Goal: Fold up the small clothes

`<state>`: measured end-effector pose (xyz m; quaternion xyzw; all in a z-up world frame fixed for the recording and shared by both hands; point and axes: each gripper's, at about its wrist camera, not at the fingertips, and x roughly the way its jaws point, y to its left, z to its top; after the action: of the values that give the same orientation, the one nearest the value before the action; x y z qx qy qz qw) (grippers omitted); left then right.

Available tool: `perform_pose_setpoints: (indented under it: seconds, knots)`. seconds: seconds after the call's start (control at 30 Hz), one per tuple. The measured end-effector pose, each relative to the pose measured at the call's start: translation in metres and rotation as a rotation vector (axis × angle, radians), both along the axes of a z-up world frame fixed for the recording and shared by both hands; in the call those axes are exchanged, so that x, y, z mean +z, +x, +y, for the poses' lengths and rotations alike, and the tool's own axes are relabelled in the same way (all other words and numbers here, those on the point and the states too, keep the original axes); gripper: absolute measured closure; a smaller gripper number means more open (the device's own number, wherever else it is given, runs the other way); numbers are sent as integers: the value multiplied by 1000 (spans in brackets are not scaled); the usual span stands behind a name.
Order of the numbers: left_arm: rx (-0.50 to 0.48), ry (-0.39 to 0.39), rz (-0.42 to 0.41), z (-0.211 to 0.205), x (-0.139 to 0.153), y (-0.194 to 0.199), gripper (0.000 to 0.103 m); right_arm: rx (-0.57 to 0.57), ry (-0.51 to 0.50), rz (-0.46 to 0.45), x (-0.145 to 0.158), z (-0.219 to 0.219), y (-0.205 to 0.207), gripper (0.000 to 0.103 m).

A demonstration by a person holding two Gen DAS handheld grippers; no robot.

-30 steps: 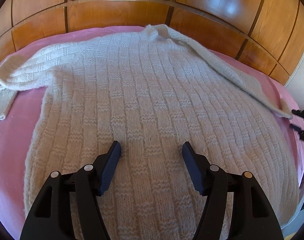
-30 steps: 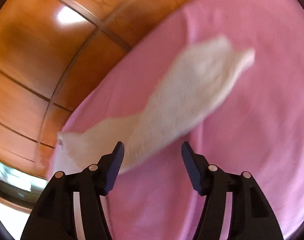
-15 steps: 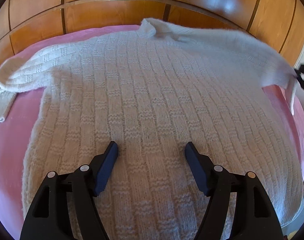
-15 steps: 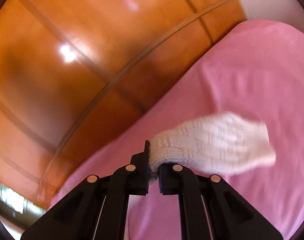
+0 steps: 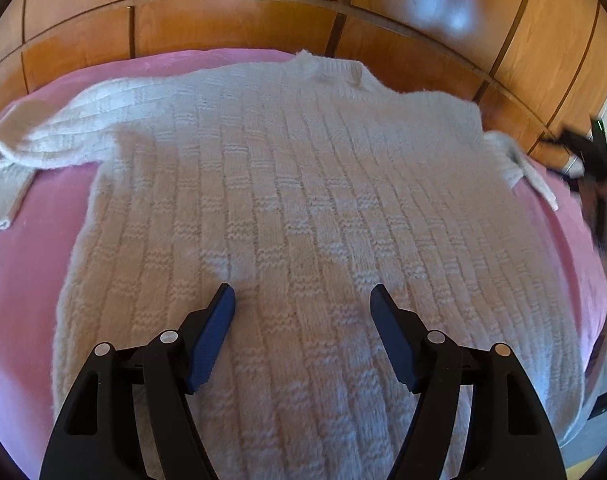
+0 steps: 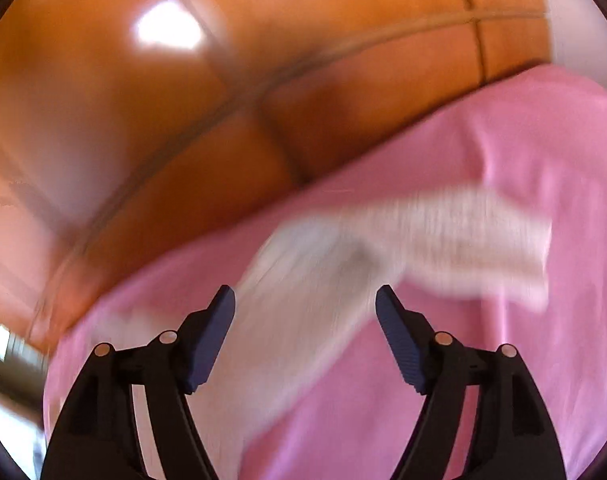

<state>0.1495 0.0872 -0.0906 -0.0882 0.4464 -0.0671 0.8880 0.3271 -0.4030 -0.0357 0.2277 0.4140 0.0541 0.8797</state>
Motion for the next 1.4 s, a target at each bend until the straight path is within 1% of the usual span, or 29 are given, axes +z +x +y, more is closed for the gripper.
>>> perform_pose_setpoints:
  seconds: [0.1,0.17,0.27,0.33,0.37,0.4,0.43,0.47,0.5,0.57,0.6,0.67,0.7,0.73,0.77,0.83,0.93,1.0,1.07,1.1,1.13,1.17,1.2,1.23,1.27,1.3,1.33,1.37,1.4]
  knots:
    - [41,3,-12,12,6,-14,34,165,38,91,-25,29,-63,47]
    - [78,-5,-16,23,8,-25,34,262,37,149,-42,52,-104,48]
    - [153,27,-25,46,14,-43,34,371,63,222,-66,79,-157,48]
    - [195,19,-27,63,19,-54,34,411,41,200,-71,93,-188,48]
    - [225,24,-36,74,22,-64,34,430,45,192,-67,98,-203,52]
    - [239,33,-36,80,22,-70,34,454,74,190,-67,101,-212,68]
    - [250,42,-28,86,20,-76,34,480,77,194,-69,106,-216,77]
    - [256,43,-14,92,17,-81,34,483,38,194,-73,110,-216,89]
    - [261,35,10,98,12,-89,34,483,-18,186,-70,114,-223,91]
    - [240,14,38,102,3,-102,34,469,-42,164,-63,112,-232,93]
    - [225,25,31,101,3,-109,34,459,-54,154,-59,111,-236,94]
    - [198,47,19,97,3,-114,67,455,-82,126,-47,116,-246,95]
    - [166,24,27,94,3,-114,92,465,-102,116,-42,116,-251,96]
    - [158,17,31,94,4,-114,97,479,-130,113,-39,118,-258,96]
    - [147,33,24,93,7,-115,97,498,-165,111,-37,122,-265,97]
    - [118,91,19,92,10,-119,98,511,-193,125,-41,127,-275,99]
    - [106,139,48,96,7,-127,98,495,-173,177,-61,136,-282,99]
    - [116,147,50,98,12,-132,98,473,-148,194,-71,136,-288,99]
    - [140,99,37,100,19,-127,92,459,-115,175,-67,137,-285,98]
    - [150,49,18,100,26,-118,79,462,-77,169,-63,132,-279,96]
    - [157,11,-7,97,32,-110,66,446,-76,154,-57,127,-273,93]
    - [148,-37,-52,90,41,-99,60,416,-88,121,-46,117,-262,80]
    - [128,-47,-78,81,45,-90,53,389,-94,94,-38,109,-255,68]
    - [106,-34,-99,69,49,-80,52,334,-109,62,-29,100,-244,47]
    - [90,-9,-112,57,51,-69,52,278,-120,38,-22,87,-233,45]
    - [58,-2,-132,39,53,-53,52,204,-114,14,-15,67,-215,46]
    - [36,-12,-142,31,53,-47,52,158,-118,6,-14,55,-204,47]
    - [9,-20,-148,18,52,-39,52,95,-138,-2,-12,42,-191,49]
    - [-20,-17,-147,3,48,-29,52,0,-185,-10,-11,22,-174,51]
